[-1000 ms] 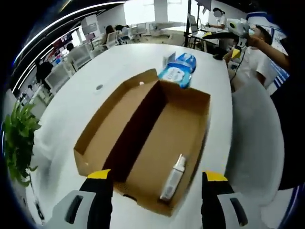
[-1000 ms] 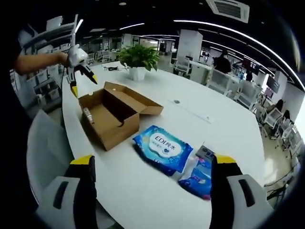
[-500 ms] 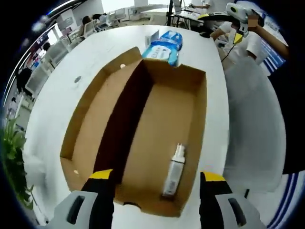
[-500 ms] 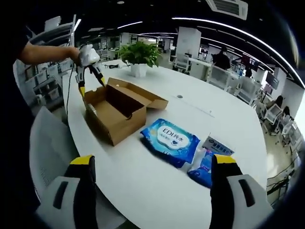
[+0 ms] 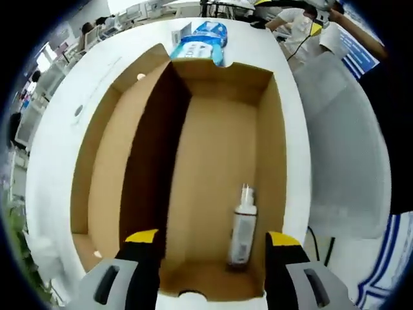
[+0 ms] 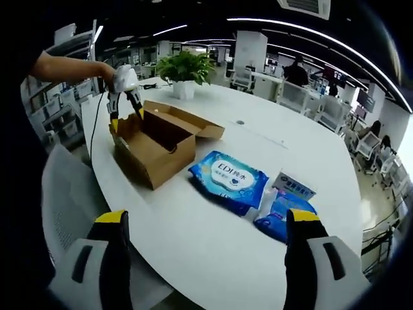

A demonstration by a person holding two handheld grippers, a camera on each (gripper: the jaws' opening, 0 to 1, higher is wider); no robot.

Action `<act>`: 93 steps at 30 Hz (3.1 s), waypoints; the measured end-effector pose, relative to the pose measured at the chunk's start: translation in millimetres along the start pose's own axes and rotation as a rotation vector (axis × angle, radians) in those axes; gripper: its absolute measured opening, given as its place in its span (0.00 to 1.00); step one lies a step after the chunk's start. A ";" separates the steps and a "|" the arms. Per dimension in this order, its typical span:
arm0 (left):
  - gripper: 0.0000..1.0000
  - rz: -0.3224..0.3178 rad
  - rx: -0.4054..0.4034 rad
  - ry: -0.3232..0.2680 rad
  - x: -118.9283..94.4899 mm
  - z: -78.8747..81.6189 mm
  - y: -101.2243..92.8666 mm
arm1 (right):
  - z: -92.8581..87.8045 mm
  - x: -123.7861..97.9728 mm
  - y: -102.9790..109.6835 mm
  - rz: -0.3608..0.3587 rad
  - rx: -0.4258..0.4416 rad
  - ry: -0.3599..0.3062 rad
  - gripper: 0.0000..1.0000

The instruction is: Operate the shoe box by opening the lid, removing the specified soft item, and placing it in the target area until the item is outside and the box remains undamaged.

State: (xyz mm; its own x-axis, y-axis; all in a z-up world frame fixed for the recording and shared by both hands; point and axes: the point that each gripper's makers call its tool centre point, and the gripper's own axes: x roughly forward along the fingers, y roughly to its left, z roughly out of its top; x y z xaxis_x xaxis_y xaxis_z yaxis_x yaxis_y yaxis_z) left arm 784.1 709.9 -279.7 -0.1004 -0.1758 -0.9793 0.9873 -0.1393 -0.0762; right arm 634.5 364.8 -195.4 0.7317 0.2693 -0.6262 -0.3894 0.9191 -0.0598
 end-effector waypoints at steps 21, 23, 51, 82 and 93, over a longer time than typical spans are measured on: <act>0.47 -0.195 0.105 0.082 46.8 -25.8 1.9 | -7.5 5.1 -6.4 -0.013 0.039 0.031 0.95; 0.44 -0.202 0.112 0.074 49.5 -25.7 0.6 | -7.3 5.8 -6.4 -0.012 0.039 0.032 0.94; 0.23 -0.154 0.107 -0.030 68.8 -20.5 -16.9 | -2.3 13.1 -0.9 0.011 0.037 0.023 0.91; 0.20 -0.018 0.097 -0.080 50.1 -11.5 -9.2 | 6.7 16.3 16.5 0.041 0.100 -0.060 0.86; 0.19 0.055 0.029 -0.164 29.6 5.9 -2.8 | 14.8 16.7 21.4 0.056 0.102 -0.094 0.84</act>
State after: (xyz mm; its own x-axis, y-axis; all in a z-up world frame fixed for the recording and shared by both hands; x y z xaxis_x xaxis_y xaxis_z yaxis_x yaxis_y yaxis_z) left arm 777.6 699.4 -307.4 -0.0672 -0.3403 -0.9379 0.9882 -0.1522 -0.0156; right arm 646.6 393.2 -195.6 0.7615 0.3419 -0.5506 -0.3753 0.9252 0.0555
